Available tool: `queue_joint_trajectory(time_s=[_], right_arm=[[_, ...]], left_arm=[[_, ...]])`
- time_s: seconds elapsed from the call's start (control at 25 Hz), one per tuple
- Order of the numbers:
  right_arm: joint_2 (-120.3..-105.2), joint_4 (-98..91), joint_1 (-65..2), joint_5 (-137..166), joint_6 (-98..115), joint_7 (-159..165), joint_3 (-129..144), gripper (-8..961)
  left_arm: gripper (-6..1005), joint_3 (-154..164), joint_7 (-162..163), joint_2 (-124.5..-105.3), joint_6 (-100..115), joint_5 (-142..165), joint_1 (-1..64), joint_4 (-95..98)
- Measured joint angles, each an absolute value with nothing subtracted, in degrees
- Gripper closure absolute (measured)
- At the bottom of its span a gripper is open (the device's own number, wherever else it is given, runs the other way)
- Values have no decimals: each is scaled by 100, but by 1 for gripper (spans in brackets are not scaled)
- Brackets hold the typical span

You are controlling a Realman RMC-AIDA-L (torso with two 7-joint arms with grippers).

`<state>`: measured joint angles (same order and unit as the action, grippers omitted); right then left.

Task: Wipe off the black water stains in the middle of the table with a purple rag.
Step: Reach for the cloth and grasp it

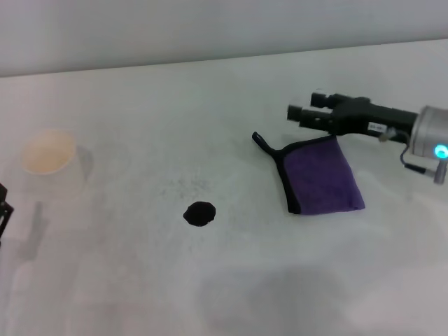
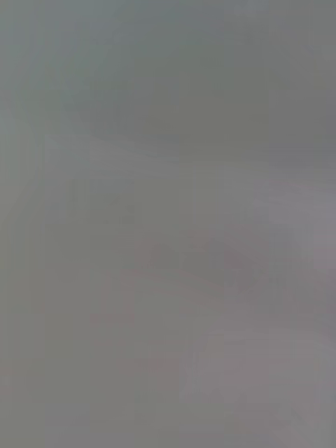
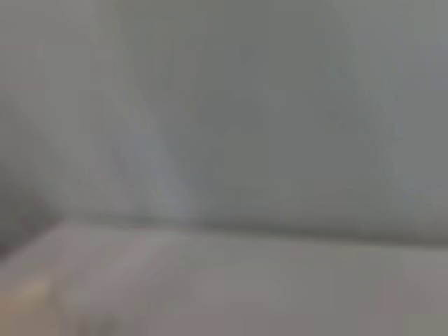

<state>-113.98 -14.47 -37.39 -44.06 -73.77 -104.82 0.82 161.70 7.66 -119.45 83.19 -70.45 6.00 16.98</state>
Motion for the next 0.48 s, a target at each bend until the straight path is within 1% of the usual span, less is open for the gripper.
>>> queue_joint_trajectory(time_s=[0.08,0.12,0.32,0.48], right_arm=[[-11528,-2100,-3877,-4398,-7359,-9802,914,113],[-11566,-2353,-3911,-4403,-7346,-9504,1308,114],[-11560,-3529,-3954,-4368,-7154,-7602,3705,115],[-11519,-5084,-3621,-4230,-7003,-5905,5880,115]], left_arm=[[109,16163,1055,-11944,8289,-7143,665,1582],[109,16164,1252,-11944,8252,-7189,694,1540],[109,16157,2043,-11932,8167,-7335,784,1439],[109,16154,2070,-11924,8152,-7391,874,1266]])
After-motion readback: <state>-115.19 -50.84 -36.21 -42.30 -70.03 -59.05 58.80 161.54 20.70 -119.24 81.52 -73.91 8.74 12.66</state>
